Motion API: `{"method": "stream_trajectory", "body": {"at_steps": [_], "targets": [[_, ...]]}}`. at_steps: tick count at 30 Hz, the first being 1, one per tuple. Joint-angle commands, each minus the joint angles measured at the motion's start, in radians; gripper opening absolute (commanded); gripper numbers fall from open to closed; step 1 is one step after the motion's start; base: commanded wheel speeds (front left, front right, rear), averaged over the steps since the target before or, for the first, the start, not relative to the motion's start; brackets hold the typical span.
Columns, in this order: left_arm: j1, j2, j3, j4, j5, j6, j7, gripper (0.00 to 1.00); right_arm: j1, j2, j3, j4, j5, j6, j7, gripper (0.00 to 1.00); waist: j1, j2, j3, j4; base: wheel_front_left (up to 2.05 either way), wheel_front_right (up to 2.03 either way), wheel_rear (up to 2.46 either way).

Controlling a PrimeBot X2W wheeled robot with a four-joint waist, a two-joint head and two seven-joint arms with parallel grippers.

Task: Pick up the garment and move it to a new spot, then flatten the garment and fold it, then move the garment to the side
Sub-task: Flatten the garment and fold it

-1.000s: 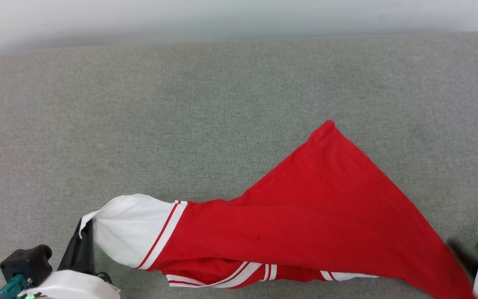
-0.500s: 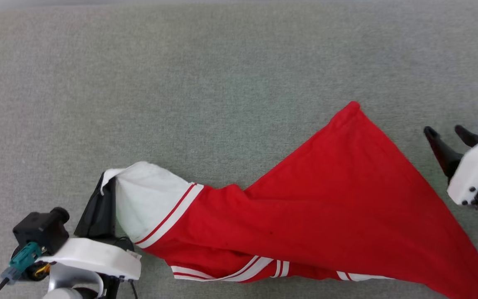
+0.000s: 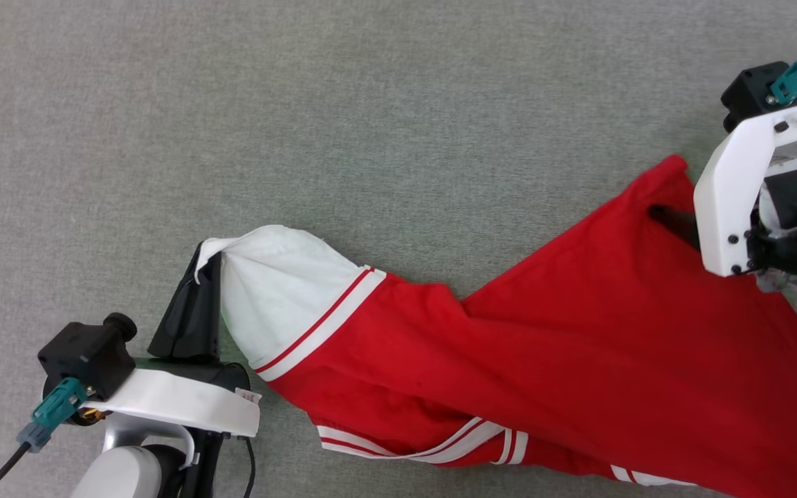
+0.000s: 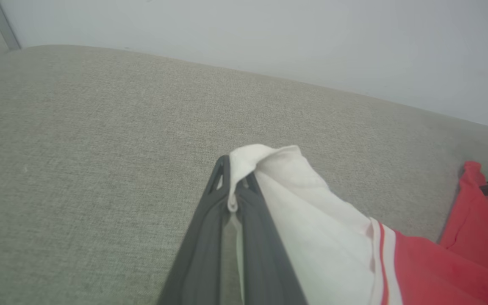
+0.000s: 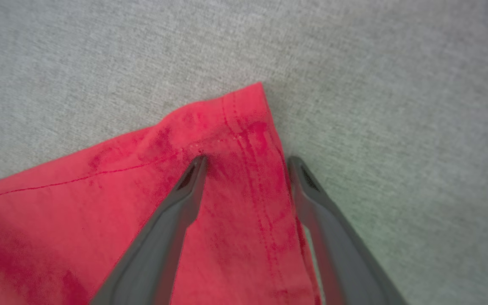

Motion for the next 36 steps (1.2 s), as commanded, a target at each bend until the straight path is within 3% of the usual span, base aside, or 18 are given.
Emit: {"method": "stream_trajectory", "body": {"at_steps": [1,6,7,8,15,23,28,36], "targets": [[-0.015,-0.005,-0.002,0.006,-0.002,-0.003,-0.009,0.00,0.000,0.002,0.011,0.036,0.004,0.000,0.017,1.00,-0.0001,0.0000,0.015,0.016,0.00,0.00,0.00],[-0.024,-0.014,-0.005,0.030,-0.012,-0.012,-0.021,0.00,0.041,0.012,0.057,0.127,0.018,0.000,0.062,1.00,-0.0001,0.0000,0.026,0.031,0.00,0.00,0.00],[-0.026,-0.015,-0.005,0.034,-0.011,-0.014,-0.023,0.00,0.050,0.010,0.071,0.136,0.018,0.000,0.071,0.35,-0.0001,0.0000,0.026,0.032,0.00,0.00,0.00],[-0.027,-0.015,-0.005,0.037,-0.012,-0.015,-0.026,0.00,0.054,0.010,0.080,0.141,0.026,0.000,0.071,0.00,-0.0001,0.0000,0.027,0.033,0.00,0.00,0.00],[-0.028,-0.001,-0.002,0.060,-0.009,-0.010,-0.019,0.00,0.017,-0.032,0.140,0.127,0.065,0.000,0.020,0.00,-0.0001,0.0000,0.007,0.022,0.00,0.00,0.00],[-0.098,0.054,0.018,0.088,-0.006,-0.014,0.041,0.00,-0.073,-0.063,0.138,0.087,0.026,0.000,-0.205,0.00,-0.0001,0.0000,-0.076,-0.014,0.00,0.00,0.00],[-0.243,0.093,0.028,0.146,0.001,-0.036,0.096,0.00,-0.103,-0.050,0.109,0.128,-0.002,0.000,-0.333,0.00,-0.0001,0.0000,-0.130,-0.033,0.00,0.00,0.00],[-0.537,0.080,0.039,0.365,-0.003,-0.078,0.117,0.00,-0.209,-0.009,0.078,0.208,-0.038,0.000,-0.454,0.00,-0.0001,0.0000,-0.177,-0.063,0.00,0.00,0.00]]}}
